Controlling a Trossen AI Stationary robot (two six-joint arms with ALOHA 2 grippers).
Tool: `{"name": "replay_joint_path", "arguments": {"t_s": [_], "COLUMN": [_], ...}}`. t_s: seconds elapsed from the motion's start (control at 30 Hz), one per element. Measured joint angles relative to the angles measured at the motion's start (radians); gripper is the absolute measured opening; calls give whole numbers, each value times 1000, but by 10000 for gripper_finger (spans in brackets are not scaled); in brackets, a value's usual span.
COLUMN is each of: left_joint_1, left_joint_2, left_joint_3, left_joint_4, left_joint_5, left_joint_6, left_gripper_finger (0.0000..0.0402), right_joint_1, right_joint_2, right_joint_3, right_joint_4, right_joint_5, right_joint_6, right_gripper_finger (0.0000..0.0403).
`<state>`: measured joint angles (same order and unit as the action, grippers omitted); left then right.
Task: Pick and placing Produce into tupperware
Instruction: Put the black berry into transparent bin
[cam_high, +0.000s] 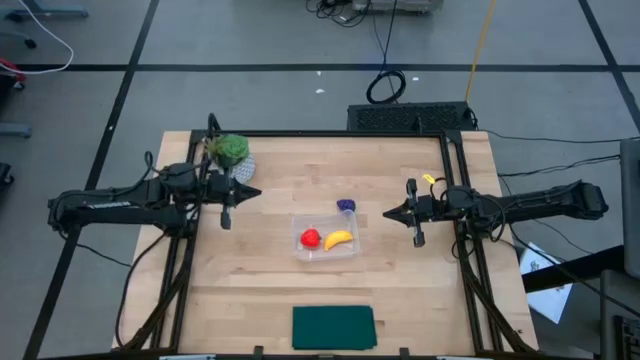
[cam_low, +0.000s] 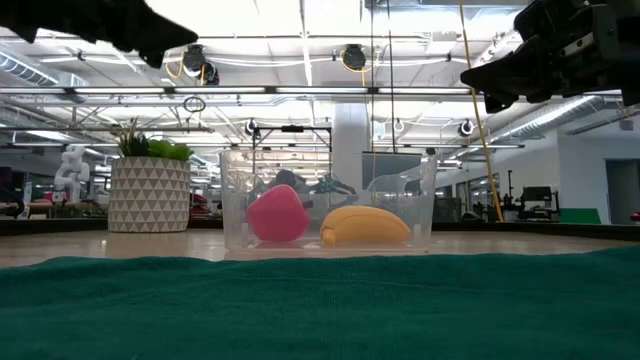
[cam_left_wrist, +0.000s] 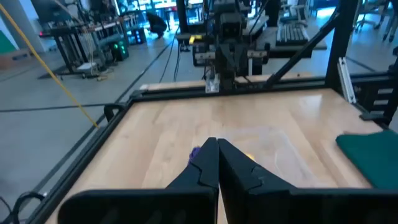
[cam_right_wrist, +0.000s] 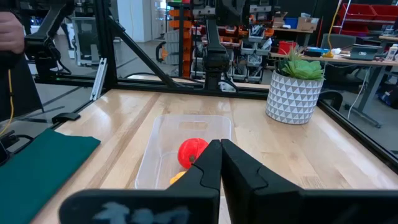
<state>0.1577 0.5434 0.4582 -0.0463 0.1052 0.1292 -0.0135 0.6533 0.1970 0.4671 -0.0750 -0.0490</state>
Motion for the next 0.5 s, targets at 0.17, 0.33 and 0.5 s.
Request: {"name": "replay_joint_path", "arguments": {"t_s": [0.17,0.33,0.5], "left_joint_1": [7,19,29], "left_joint_2": [-40,-75,-81], "left_joint_3": [-46,-87,-159], "left_joint_4": [0,58,170], "left_joint_5": [29,59,35], "left_joint_6": [-9,-54,-74], "left_gripper_finger": [0,0,0], "right_joint_1": [0,0,0], "right_joint_2": [0,0,0], "right_joint_3": [0,0,0], "right_joint_4": [0,0,0], "right_joint_5": [0,0,0], "right_joint_6": [0,0,0], "right_gripper_finger": [0,0,0]}}
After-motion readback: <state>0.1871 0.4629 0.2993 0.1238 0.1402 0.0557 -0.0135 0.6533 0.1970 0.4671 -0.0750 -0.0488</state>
